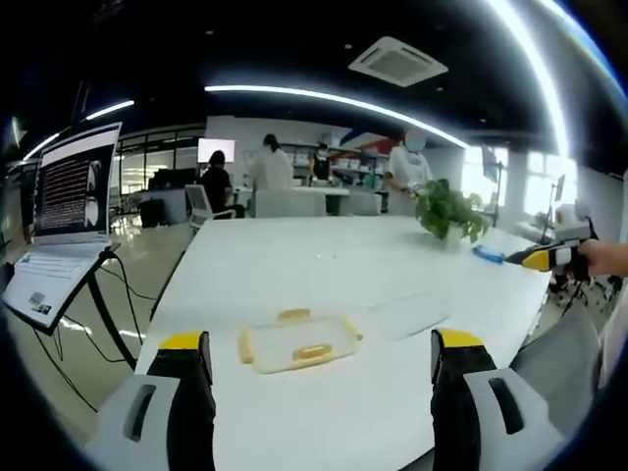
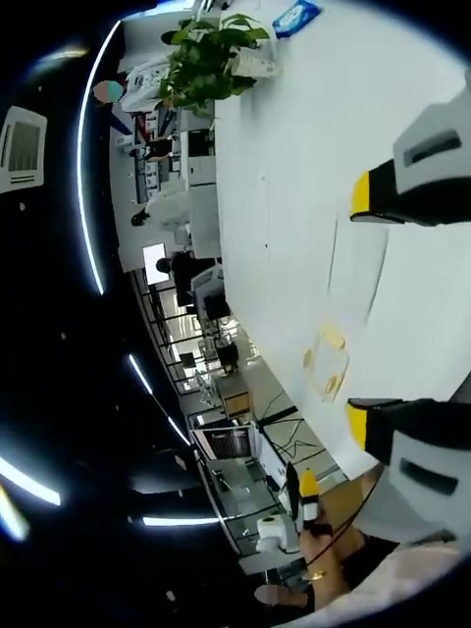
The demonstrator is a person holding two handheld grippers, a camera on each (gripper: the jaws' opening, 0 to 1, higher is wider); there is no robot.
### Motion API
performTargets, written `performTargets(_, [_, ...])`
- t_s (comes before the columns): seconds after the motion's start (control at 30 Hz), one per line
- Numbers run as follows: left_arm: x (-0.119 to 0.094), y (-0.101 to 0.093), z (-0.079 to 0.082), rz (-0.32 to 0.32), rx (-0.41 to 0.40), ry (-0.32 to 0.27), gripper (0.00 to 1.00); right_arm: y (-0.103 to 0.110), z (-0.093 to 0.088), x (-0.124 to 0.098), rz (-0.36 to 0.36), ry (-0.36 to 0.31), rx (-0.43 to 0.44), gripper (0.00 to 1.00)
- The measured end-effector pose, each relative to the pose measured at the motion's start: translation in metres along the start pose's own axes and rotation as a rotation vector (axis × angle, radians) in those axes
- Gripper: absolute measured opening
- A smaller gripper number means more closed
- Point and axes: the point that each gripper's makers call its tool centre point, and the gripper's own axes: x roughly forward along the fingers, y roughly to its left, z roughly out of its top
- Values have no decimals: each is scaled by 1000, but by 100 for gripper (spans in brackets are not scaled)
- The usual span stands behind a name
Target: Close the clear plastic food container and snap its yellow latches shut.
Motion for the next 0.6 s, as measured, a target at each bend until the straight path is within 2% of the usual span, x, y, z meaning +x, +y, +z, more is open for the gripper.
performTargets(0.1, [2, 0, 2, -4, 2, -6, 92, -1, 3, 1, -6, -6, -9, 78])
performTargets(0.33, [7, 1, 1, -9, 1, -3, 92, -2, 3, 4, -2, 1, -19, 78])
performTargets(0.6, [17, 2, -15, -40, 32, 67, 91, -1, -4, 14, 22, 36, -27, 78])
